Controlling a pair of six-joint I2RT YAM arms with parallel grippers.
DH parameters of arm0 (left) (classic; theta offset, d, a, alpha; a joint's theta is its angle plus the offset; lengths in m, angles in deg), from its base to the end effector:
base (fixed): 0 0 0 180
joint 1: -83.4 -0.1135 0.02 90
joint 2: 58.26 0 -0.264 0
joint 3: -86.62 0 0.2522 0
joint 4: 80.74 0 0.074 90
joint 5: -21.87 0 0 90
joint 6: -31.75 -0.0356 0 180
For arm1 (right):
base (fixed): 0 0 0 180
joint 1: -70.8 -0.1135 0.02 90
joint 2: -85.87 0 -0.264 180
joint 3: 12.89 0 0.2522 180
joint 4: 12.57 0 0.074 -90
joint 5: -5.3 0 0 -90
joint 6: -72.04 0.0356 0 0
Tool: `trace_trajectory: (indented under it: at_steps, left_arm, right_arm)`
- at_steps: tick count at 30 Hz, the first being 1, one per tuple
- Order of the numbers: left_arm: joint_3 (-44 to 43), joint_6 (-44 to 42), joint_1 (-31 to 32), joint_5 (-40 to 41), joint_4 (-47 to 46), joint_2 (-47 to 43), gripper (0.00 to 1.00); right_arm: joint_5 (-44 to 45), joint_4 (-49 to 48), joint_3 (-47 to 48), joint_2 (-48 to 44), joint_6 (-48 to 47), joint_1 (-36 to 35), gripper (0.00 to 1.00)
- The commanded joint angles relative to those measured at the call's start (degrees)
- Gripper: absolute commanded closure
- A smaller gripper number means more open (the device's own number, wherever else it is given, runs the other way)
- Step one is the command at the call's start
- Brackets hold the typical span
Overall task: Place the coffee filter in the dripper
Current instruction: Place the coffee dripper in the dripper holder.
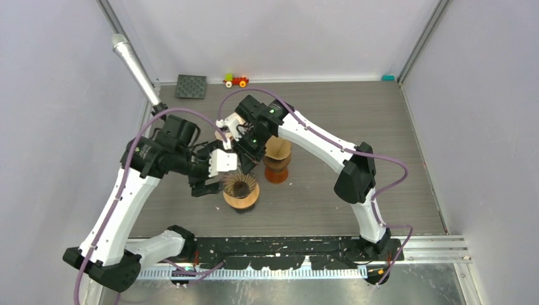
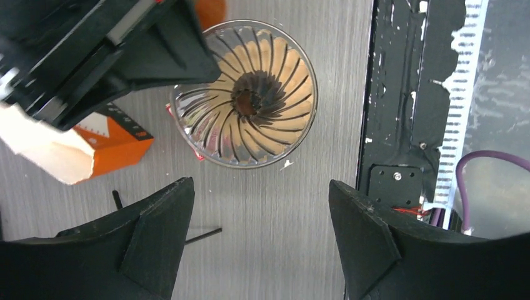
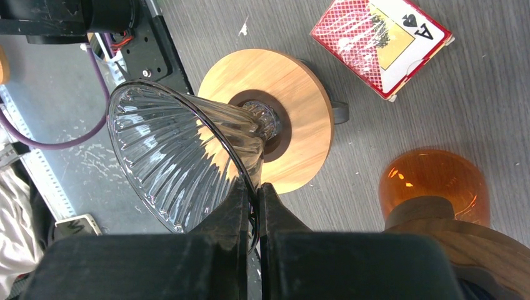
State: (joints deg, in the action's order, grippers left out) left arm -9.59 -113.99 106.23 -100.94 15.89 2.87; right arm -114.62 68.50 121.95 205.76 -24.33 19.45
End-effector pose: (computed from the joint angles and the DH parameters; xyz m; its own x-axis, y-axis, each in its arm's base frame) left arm 0.1293 -0.0754 0.3983 0.0100 0.7495 -0.6619 0.9873 0.0977 0.1255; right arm 0.2595 0.3529 0.3116 -0.4785 -0.7523 -0.4529 -0.8614 0.3020 0.4084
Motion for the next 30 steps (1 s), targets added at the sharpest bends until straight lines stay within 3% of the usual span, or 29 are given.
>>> trace_trajectory:
  at_steps: [1,7,23,30]
  left_arm:
    - [2.38,2.85,7.67,8.78,-5.69,-0.27,0.19]
    - [3.23,4.11,15.56,14.51,-7.95,0.81,0.2]
    - [5.46,1.52,20.49,13.86,-5.13,-0.63,0.2]
    - [5.57,1.21,22.9,14.37,-4.71,0.81,0.21]
  right_arm:
    - [-0.83,2.16,3.99,0.26,-1.28,-0.59,0.99]
    - [2.08,4.12,6.91,1.5,-3.0,-1.97,0.99]
    - [3.67,14.92,22.21,10.65,-10.76,-2.96,1.0]
    - [3.42,16.96,23.52,11.41,-12.83,-2.96,0.99]
